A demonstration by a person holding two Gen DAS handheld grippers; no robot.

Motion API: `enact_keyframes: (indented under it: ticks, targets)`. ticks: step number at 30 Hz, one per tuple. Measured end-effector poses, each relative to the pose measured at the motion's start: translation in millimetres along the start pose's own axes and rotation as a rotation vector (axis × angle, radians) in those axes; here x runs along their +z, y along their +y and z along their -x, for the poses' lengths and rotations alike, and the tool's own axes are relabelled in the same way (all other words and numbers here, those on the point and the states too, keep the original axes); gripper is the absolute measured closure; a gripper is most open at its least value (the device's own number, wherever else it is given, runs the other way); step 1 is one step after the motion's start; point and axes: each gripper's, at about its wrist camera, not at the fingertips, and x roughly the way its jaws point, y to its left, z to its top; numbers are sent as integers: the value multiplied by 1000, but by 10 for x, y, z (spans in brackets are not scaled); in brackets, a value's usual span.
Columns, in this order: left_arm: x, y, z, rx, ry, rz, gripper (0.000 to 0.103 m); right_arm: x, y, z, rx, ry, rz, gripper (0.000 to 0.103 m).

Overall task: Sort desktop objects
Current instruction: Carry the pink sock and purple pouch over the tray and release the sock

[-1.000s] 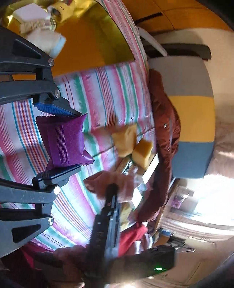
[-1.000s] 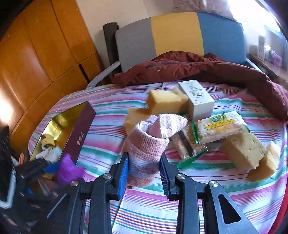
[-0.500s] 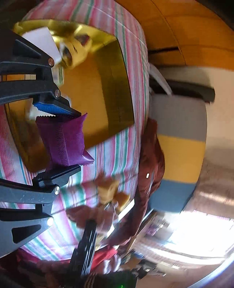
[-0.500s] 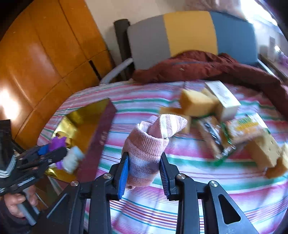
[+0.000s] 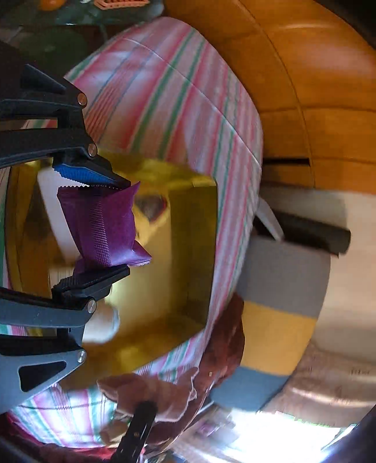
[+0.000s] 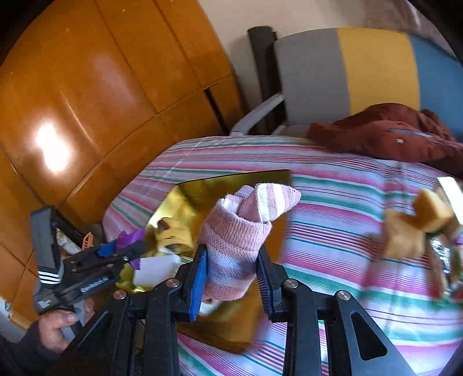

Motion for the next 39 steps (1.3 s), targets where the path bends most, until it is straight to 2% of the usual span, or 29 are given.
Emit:
enact_keyframes:
  ticks: [4, 8, 10, 14, 16, 18, 20, 25, 28, 34, 39]
  targets:
    - [10, 154, -235, 45, 42, 8, 51, 91, 222, -295, 25, 38, 12, 70]
    - [56, 175, -473, 48, 89, 8, 50, 167, 371, -595, 33, 82, 10, 70]
    - [105, 172, -557, 49, 88, 4, 49, 197, 427, -733, 24, 101, 7, 66]
    - [195, 195, -638, 46, 79, 25, 47, 228, 504, -933, -2, 120, 14, 66]
    - [213, 226, -636, 49, 73, 32, 44, 236, 531, -976, -15, 121, 20, 52]
    - [186, 245, -594, 45, 68, 36, 41, 237, 551, -996, -25, 121, 31, 50]
    - [142, 255, -547, 46, 64, 36, 38, 222, 577, -996, -35, 122, 36, 43]
    - [85, 268, -456, 58, 59, 46, 38, 166, 651, -896, -70, 97, 74, 19]
    - [76, 255, -362, 77, 43, 44, 37, 135, 735, -786, -86, 54, 113, 11]
    - [82, 238, -35, 88, -29, 31, 37, 81, 773, -522, -114, -37, 125, 5]
    - [99, 175, 174, 54, -74, 12, 37, 1, 814, -390, -178, -92, 153, 0]
